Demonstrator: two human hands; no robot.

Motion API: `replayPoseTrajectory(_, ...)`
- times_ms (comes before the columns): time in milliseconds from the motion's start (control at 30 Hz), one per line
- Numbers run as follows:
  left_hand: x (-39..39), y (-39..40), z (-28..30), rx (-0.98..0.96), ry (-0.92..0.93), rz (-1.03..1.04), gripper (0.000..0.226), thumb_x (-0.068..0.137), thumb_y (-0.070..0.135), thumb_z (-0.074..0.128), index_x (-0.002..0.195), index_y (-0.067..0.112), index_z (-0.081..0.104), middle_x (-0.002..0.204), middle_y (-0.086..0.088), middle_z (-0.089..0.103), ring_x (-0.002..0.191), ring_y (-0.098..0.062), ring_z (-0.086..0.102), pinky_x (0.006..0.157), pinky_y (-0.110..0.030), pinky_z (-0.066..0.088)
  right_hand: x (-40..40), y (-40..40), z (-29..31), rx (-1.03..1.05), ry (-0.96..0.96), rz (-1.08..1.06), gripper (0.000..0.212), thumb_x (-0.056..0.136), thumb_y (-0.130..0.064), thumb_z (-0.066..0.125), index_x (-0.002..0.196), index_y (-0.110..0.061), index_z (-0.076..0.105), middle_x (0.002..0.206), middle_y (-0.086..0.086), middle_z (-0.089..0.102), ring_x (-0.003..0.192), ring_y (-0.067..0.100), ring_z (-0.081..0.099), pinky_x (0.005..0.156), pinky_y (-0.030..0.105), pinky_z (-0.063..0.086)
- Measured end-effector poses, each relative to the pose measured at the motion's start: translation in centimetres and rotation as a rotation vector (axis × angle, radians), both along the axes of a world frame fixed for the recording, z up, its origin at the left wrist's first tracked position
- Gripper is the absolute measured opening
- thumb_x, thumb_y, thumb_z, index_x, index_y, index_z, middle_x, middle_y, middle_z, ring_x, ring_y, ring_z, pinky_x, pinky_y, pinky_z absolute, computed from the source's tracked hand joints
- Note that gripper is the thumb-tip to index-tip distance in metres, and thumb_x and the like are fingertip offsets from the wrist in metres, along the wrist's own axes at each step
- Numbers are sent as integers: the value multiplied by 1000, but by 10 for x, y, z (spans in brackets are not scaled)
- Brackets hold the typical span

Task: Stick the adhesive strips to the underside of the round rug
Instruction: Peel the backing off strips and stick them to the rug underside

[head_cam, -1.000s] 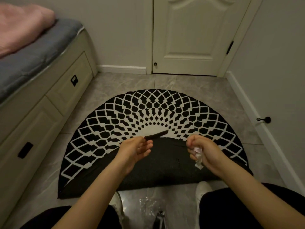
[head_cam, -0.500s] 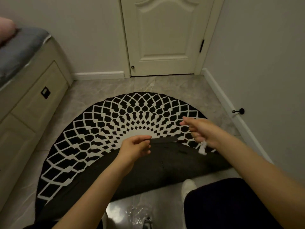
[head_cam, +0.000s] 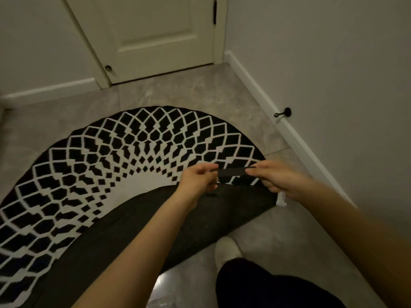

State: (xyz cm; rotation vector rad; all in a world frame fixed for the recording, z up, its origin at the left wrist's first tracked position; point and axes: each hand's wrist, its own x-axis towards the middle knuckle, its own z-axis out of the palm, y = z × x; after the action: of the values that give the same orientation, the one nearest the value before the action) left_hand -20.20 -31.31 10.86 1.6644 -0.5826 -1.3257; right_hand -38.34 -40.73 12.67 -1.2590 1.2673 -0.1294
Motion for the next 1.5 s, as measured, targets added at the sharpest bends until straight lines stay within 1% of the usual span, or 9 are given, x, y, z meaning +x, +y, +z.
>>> replayPoseTrajectory(267,-36,-74,-112,265,188,52,16,84,6,66,99,12,66,104,-8,66,95,-16,64,71,-24,53,-31,-41,-120,88,117,-389,12,85,-28,66,85,-17,61,76,2,49,61,12,42,48,22,32)
replayPoseTrajectory(433,-60,-99,-178,390,196,72,10,83,7,68,87,16,67,96,-4,65,87,-12,61,66,-20,51,-46,-49,-187,127,133,-503,29,88,-28,63,112,-14,55,106,3,51,95,17,50,69,27,39)
replayPoseTrajectory(567,-71,-104,-221,381,54,-3,11,82,12,71,91,18,71,93,0,67,89,-13,60,81,-25,51,-56,-54,-227,189,157,-541,24,90,-22,62,111,-11,58,83,1,58,73,7,48,63,24,36)
replayPoseTrajectory(767,-77,-118,-256,379,14,-47,15,82,14,71,97,18,72,95,6,65,95,-10,58,97,-32,46,-59,-56,-260,222,179,-602,22,87,-19,65,107,-11,61,92,3,66,74,5,49,55,24,33)
replayPoseTrajectory(1000,-89,-117,-292,409,-88,-21,20,79,14,75,97,14,67,81,9,61,77,-2,56,77,-18,45,-69,-55,-289,169,233,-566,18,90,-17,62,104,-7,64,75,0,67,70,5,53,57,20,38)
replayPoseTrajectory(1067,-93,-115,-299,391,-157,-28,18,79,15,74,96,12,68,82,8,62,75,-1,55,80,-20,47,-68,-51,-300,124,258,-564,18,90,-16,62,104,-5,64,74,0,69,73,5,56,70,21,45)
replayPoseTrajectory(1167,-101,-112,-306,354,-299,-66,15,81,17,73,95,13,70,92,3,67,79,-4,57,76,-12,44,-66,-46,-314,51,310,-586,16,90,-15,61,102,-4,64,73,0,68,71,5,57,65,16,41)
replayPoseTrajectory(1267,-107,-112,-308,337,-383,-71,16,83,18,71,98,14,70,94,3,67,82,-3,56,60,-4,34,-63,-42,-319,1,354,-619,7,90,-15,61,87,-9,63,72,1,65,66,5,55,57,16,38)
replayPoseTrajectory(1500,-115,-112,-315,328,-437,-44,16,82,17,72,97,12,69,94,0,69,80,-5,58,60,-3,34,-66,-35,-327,-109,447,-616,30,83,-12,69,59,-11,50,59,-2,49,61,14,49,66,29,47)
